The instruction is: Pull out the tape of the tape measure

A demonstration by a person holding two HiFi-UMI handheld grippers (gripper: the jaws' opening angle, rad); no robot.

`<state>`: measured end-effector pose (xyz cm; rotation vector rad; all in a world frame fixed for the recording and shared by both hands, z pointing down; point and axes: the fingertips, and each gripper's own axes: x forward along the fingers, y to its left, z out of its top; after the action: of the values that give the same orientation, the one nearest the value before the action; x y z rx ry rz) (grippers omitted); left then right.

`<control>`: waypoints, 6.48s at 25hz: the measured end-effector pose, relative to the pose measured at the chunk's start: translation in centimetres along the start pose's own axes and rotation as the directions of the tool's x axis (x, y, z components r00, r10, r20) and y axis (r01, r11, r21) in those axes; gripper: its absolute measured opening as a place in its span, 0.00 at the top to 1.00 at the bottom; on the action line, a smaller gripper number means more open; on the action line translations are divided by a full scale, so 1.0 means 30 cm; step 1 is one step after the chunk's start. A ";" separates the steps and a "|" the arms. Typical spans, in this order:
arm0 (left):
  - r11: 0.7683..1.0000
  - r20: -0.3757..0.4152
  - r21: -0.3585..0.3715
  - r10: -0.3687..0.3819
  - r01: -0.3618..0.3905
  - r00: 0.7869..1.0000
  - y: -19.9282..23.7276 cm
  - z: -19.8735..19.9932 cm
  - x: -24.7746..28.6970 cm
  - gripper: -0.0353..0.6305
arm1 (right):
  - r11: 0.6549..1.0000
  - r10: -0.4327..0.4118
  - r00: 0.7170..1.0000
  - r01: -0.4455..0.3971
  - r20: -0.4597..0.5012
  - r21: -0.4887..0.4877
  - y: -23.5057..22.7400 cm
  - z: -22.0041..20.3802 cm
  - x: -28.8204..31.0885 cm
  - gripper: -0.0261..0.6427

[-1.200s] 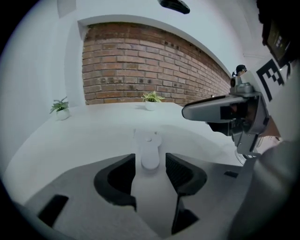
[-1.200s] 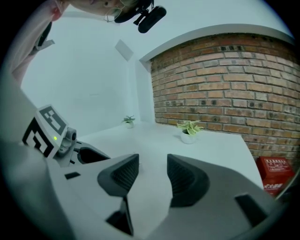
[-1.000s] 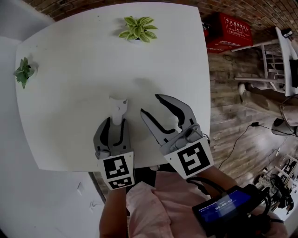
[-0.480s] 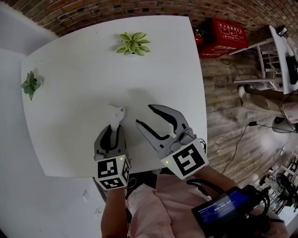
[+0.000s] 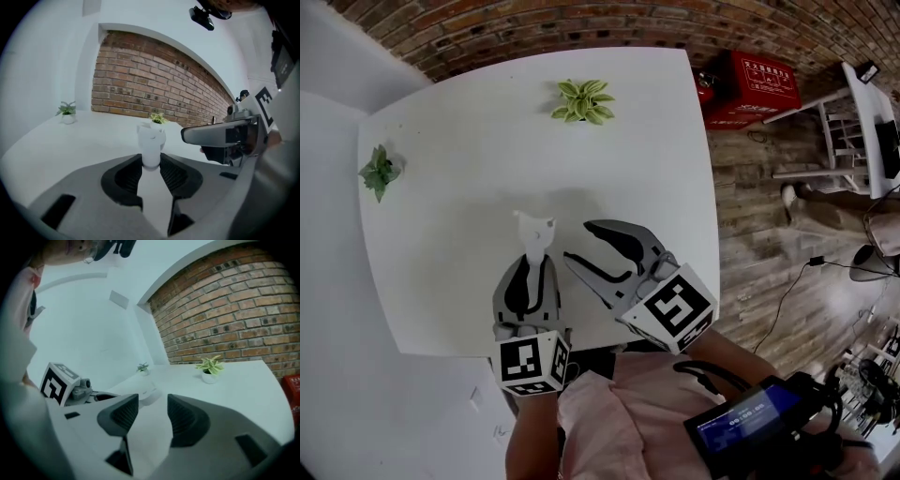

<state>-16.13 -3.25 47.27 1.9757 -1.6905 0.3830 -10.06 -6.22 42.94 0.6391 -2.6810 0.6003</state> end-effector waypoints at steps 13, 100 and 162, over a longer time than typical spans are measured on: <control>0.995 0.178 0.099 -0.022 0.005 0.984 -0.060 0.260 -0.119 0.76 | 0.895 0.210 0.965 -0.256 0.159 0.366 0.091 0.198 0.032 0.58; 0.523 0.081 -0.653 -0.671 0.547 0.737 -0.300 0.526 -0.381 0.87 | 0.710 0.568 0.820 -0.451 0.062 -0.541 0.322 0.294 -0.323 0.81; 0.613 0.109 -0.602 -0.571 0.511 0.814 -0.060 0.597 -0.465 0.89 | 0.812 0.519 0.844 -0.439 0.134 -0.384 0.230 0.265 -0.354 0.81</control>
<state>-18.94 -1.21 24.76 1.7934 -0.8871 -0.2750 -6.05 -0.58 29.69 -0.0913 -3.0837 0.1592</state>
